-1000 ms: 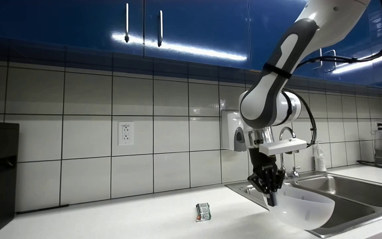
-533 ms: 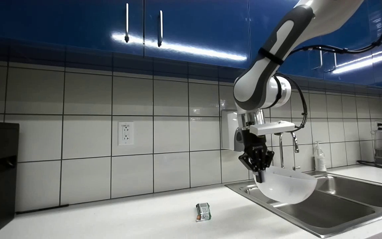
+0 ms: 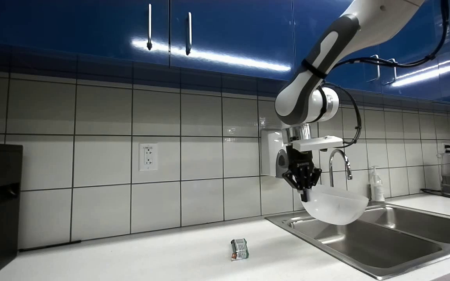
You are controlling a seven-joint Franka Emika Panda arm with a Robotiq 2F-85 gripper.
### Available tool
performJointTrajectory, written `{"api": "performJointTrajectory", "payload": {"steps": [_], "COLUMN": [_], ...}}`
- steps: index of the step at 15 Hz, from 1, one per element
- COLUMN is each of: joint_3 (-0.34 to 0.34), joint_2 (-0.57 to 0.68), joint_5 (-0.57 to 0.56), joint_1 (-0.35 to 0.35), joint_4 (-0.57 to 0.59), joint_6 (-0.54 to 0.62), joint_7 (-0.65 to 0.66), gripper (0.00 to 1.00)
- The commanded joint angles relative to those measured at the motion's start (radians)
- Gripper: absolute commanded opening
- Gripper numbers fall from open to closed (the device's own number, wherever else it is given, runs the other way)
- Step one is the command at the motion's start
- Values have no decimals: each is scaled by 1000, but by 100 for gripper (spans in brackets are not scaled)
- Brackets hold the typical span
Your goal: Put the bowl in the sink.
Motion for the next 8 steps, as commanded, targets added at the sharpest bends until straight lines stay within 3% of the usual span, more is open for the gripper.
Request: {"api": "performJointTrajectory", "payload": {"steps": [1, 8], "joint_3": [-15, -60], "joint_2": [65, 220], "joint_5": [-16, -10], "joint_1": [-21, -34], "joint_4": [94, 247], "joint_6": [-59, -110], "joint_7": [26, 65], "gripper": [2, 2]}}
